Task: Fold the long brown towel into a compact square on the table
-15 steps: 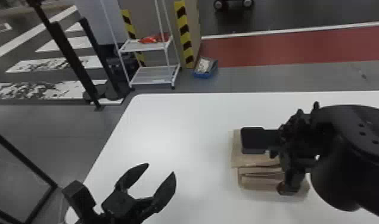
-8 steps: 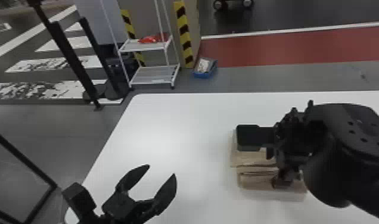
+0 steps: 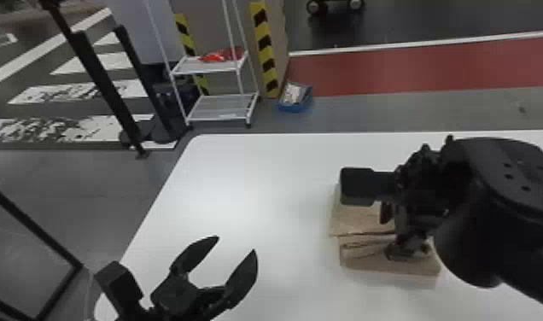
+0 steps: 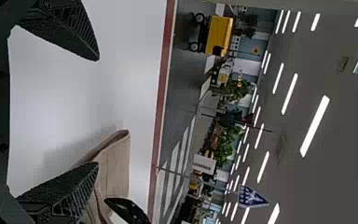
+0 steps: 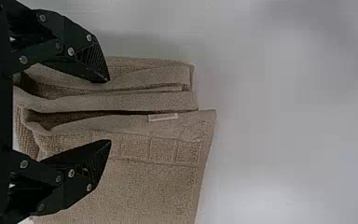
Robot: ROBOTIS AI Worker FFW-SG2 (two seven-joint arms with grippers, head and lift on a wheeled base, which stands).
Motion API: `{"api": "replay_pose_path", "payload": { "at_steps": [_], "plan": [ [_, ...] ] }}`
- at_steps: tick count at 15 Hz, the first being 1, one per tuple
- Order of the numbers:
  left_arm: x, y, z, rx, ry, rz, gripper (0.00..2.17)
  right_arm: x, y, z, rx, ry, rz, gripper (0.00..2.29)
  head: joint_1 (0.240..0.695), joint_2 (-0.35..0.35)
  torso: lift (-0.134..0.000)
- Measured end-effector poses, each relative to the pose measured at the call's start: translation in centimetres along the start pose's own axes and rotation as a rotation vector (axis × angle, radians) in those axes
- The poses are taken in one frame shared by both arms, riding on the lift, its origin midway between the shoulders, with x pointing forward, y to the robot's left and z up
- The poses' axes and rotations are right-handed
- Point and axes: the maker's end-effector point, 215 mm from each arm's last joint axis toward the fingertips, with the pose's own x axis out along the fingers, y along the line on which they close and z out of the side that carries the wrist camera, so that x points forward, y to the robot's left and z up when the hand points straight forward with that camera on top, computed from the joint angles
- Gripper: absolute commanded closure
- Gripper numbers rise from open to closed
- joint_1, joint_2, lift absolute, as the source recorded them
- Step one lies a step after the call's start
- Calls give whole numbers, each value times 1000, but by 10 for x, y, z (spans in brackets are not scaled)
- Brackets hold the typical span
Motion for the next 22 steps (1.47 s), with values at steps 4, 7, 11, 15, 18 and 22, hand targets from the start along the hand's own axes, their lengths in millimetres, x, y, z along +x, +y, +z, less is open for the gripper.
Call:
{"api": "replay_pose_path", "payload": {
  "at_steps": [4,7,11,15,18,22],
  "plan": [
    [3,-4,0,6,2,-4,110,-5,-6,4,8,-14,-6,893,695,261,-123],
    [5,-9,-2,11,6,-15,178,-5,-7,3,12,-15,-6,1514,695,254,-123],
    [13,-24,-5,21,16,-44,329,-16,-15,8,31,-47,-22,1541,695,235,-123],
    [29,-57,-16,35,37,-107,329,-27,-20,10,51,-84,-30,1541,695,188,-123],
    [48,-88,-39,43,67,-166,329,-31,-20,10,64,-102,-31,1541,695,147,-123],
    [76,-111,-60,64,62,-211,485,-32,-19,10,81,-119,-35,1541,695,93,-123]
  ]
}}
